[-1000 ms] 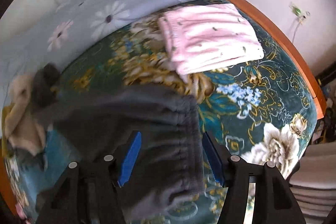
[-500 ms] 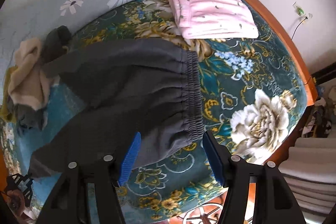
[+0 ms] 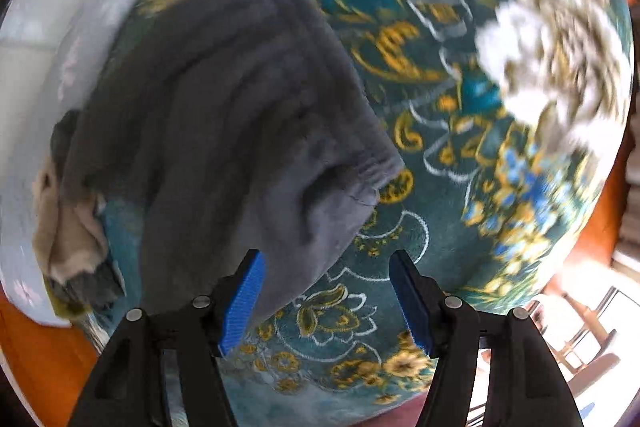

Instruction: Fold clothes

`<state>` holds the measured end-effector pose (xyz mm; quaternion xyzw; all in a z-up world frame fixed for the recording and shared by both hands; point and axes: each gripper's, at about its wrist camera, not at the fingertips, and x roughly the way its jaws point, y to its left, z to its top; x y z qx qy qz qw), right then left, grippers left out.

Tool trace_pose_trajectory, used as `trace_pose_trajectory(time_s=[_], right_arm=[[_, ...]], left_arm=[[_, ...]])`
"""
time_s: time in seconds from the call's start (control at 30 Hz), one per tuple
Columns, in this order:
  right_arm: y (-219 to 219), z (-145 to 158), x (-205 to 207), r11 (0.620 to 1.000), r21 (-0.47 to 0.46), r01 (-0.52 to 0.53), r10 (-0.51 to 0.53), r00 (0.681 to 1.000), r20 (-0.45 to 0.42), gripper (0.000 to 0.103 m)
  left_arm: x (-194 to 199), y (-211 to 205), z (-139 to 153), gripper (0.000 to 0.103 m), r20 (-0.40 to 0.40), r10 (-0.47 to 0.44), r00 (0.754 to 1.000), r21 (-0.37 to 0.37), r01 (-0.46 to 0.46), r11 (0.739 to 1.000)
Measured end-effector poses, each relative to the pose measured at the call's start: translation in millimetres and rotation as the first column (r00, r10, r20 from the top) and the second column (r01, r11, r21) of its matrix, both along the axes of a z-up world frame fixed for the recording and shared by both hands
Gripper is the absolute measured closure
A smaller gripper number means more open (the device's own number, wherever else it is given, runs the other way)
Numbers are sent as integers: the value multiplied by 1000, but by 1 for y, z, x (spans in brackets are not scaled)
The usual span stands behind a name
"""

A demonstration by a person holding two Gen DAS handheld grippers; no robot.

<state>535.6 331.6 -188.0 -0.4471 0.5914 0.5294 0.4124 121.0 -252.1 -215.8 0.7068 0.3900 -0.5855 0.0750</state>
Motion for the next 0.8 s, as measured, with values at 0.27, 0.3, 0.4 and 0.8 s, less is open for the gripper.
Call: trace_pose_trajectory(time_s=[0.27, 0.3, 0.4, 0.8], right_arm=[[8, -47, 7, 992, -49, 117, -120, 992, -45, 35], [8, -50, 6, 990, -55, 126, -128, 991, -42, 35], [6, -54, 2, 985, -71, 157, -161, 986, -50, 54], [24, 20, -39, 999, 6, 53, -52, 991, -122, 95]], left_arm=[[8, -15, 13, 50, -19, 68, 997, 56, -67, 996], [6, -17, 13, 50, -19, 96, 995, 72, -94, 993], [-1, -19, 12, 50, -15, 177, 984, 109, -175, 979], [-51, 35, 37, 96, -24, -23, 999, -11, 22, 1000]])
